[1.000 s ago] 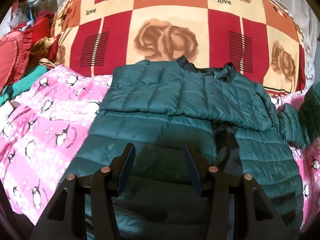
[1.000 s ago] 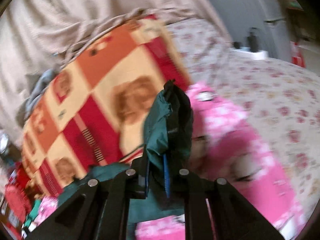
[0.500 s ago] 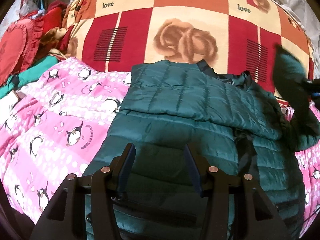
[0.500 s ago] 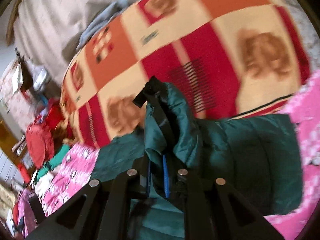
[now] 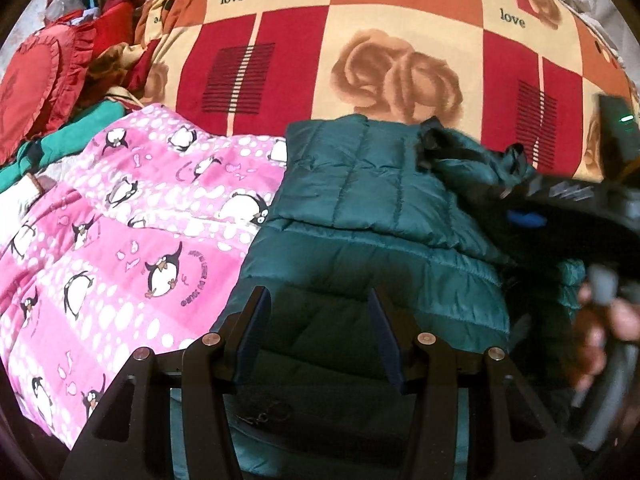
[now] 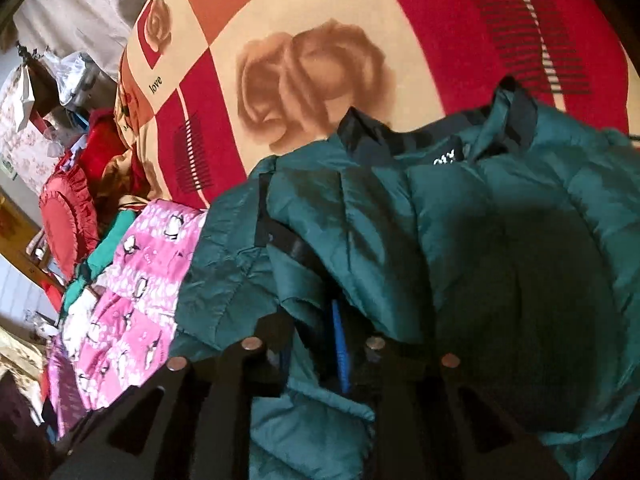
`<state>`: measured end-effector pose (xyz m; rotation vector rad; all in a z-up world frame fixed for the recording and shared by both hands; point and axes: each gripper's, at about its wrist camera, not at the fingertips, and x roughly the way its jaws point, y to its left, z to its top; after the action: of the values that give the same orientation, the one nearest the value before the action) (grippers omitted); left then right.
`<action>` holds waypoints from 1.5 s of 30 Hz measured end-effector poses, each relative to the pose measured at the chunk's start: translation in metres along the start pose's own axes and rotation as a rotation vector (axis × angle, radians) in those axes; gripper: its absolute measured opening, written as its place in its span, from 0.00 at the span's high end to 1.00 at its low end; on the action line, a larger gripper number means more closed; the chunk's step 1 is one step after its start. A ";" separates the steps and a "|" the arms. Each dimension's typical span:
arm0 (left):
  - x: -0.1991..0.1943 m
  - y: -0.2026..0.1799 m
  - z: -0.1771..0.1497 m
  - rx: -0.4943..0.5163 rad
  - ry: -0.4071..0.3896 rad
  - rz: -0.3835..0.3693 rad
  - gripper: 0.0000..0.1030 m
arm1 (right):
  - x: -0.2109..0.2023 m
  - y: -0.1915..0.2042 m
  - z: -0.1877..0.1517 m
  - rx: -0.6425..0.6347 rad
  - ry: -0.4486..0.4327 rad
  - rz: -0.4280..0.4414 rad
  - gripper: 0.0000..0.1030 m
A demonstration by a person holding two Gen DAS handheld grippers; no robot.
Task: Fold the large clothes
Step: 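Fold the held sleeve across the jacket front toward the left gripper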
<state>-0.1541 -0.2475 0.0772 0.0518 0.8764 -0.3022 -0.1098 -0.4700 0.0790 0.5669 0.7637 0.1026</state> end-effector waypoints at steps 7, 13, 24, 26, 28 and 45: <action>-0.006 -0.005 -0.001 -0.024 -0.015 -0.025 0.71 | -0.079 0.010 -0.003 -0.078 -0.057 0.042 0.42; -0.014 -0.020 0.005 -0.011 -0.025 -0.057 0.71 | -0.135 -0.013 -0.010 -0.075 -0.101 -0.014 0.35; 0.011 -0.051 0.051 -0.096 -0.001 -0.229 0.61 | -0.213 -0.093 -0.032 0.011 -0.188 -0.157 0.31; 0.023 -0.059 0.059 -0.102 0.009 -0.227 0.61 | -0.224 -0.105 -0.033 0.038 -0.212 -0.173 0.31; 0.037 -0.066 0.066 -0.111 0.025 -0.208 0.61 | -0.234 -0.119 -0.034 0.082 -0.232 -0.195 0.30; 0.049 -0.014 0.090 -0.077 -0.048 -0.077 1.00 | -0.119 -0.127 0.008 0.099 -0.151 -0.251 0.29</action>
<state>-0.0611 -0.2875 0.0989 -0.0604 0.8428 -0.3398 -0.2050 -0.6148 0.0919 0.5613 0.6899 -0.2089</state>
